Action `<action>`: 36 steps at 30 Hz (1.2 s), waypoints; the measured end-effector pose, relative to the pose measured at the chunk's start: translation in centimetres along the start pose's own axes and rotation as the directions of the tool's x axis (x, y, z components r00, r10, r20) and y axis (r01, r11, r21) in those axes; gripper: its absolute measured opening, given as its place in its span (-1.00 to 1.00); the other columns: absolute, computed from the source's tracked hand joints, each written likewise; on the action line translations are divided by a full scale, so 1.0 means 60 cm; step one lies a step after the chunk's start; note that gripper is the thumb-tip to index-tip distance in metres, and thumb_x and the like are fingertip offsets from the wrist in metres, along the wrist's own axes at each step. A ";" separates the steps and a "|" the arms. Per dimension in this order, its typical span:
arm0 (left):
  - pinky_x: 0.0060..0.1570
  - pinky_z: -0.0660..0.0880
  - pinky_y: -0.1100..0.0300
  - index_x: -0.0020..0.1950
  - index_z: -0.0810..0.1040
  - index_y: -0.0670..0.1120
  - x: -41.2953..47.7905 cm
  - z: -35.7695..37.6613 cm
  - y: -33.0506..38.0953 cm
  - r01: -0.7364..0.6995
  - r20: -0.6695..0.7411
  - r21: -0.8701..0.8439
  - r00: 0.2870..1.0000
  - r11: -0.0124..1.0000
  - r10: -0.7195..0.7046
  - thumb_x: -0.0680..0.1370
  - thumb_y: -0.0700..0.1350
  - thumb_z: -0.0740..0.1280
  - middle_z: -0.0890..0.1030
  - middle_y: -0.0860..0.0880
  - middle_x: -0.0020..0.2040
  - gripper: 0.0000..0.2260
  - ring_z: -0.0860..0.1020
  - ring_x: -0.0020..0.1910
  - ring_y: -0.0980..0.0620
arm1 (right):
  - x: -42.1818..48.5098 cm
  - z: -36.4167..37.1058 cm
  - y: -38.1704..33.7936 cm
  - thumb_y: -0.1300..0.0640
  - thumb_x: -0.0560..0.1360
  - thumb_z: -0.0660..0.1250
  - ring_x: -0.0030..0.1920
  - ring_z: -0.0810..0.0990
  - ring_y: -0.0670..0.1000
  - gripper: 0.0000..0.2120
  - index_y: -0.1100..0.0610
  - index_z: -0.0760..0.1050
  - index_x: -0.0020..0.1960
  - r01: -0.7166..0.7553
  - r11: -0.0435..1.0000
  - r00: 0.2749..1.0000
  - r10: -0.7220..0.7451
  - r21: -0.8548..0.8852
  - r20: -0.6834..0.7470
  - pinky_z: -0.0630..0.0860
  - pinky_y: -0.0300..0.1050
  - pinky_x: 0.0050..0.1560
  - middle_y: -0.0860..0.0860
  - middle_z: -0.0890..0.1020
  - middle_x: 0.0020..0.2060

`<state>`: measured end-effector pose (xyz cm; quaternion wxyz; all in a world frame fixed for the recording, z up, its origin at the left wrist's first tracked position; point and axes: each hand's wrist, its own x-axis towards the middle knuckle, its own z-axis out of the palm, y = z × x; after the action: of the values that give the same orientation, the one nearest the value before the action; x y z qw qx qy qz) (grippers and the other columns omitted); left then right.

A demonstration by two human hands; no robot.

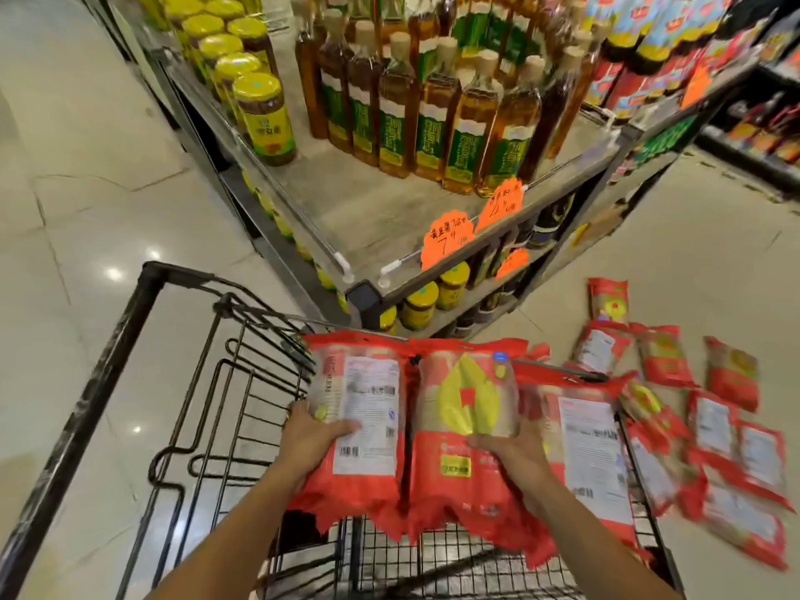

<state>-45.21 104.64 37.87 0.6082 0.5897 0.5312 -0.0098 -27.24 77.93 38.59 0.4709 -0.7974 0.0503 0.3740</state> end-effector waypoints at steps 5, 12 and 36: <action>-0.19 0.64 0.13 0.23 0.32 0.01 -0.019 -0.012 0.011 -0.096 0.008 0.118 0.995 0.988 0.096 0.35 -0.17 0.64 0.65 0.02 0.06 -0.38 0.69 -0.07 0.03 | -0.015 0.012 -0.012 -0.06 0.17 0.70 0.02 0.70 0.05 -0.24 0.08 0.47 0.26 0.093 0.971 0.992 -0.109 -0.221 -0.062 0.64 0.01 0.00 -0.03 0.69 0.02; 0.18 0.53 -0.05 0.33 0.42 0.04 -0.073 -0.054 0.040 -0.384 0.108 0.593 0.909 0.707 0.403 0.44 0.12 0.45 0.51 0.04 0.18 -0.49 0.52 0.20 -0.03 | -0.132 0.024 -0.082 -0.28 0.39 0.43 0.39 0.45 0.23 0.02 -0.07 -0.06 0.65 0.203 0.734 0.923 -0.365 -0.649 -0.124 0.46 0.14 0.31 0.09 0.43 0.46; 0.35 0.40 -0.13 0.51 0.39 -0.17 -0.734 0.216 0.283 -0.757 0.747 0.369 -0.103 -0.539 0.657 0.53 0.28 0.18 0.50 -0.20 0.42 -0.30 0.46 0.38 -0.23 | -0.752 -0.282 -0.060 -0.42 0.53 -0.02 0.45 0.39 0.13 -0.24 0.00 0.20 0.59 -0.086 0.668 0.505 -0.610 -0.739 -0.611 0.30 0.15 0.42 0.04 0.43 0.47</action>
<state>-45.31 73.29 75.47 0.0490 0.9601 -0.2204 0.1650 -48.68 54.32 74.86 0.1121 -0.9836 -0.0121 -0.1406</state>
